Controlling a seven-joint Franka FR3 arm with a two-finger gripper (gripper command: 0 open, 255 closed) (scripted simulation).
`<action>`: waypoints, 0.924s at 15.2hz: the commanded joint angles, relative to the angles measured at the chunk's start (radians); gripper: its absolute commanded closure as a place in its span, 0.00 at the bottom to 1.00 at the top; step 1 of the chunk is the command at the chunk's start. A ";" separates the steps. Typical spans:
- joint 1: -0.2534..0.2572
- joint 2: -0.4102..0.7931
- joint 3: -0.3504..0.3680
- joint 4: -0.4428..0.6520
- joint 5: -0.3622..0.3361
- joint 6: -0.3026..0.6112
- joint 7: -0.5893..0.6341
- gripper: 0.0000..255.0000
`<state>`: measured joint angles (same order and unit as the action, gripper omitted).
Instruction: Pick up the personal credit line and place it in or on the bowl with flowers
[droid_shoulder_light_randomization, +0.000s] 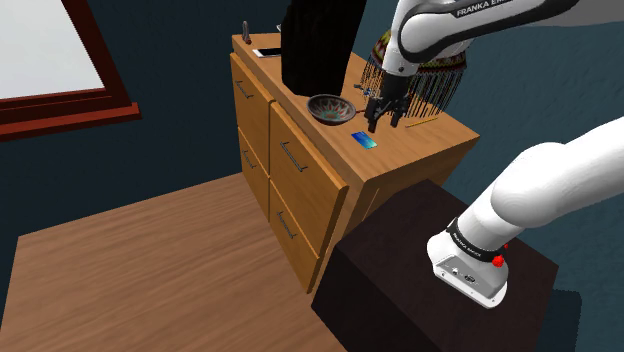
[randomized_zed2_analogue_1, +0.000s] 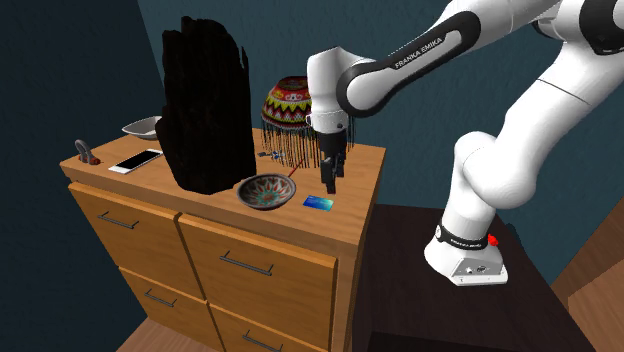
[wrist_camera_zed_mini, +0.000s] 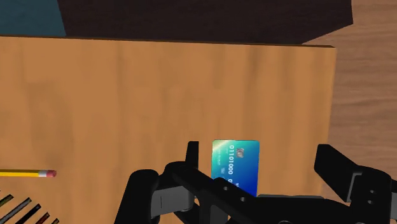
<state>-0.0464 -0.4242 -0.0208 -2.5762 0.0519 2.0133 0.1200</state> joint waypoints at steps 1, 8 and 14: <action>-0.004 0.074 0.001 -0.001 0.000 0.075 0.010 0.00; -0.001 0.134 0.002 -0.054 0.006 0.188 0.010 0.00; 0.000 0.147 0.003 -0.066 0.008 0.213 0.009 0.00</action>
<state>-0.0469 -0.2771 -0.0179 -2.6423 0.0595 2.2256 0.1295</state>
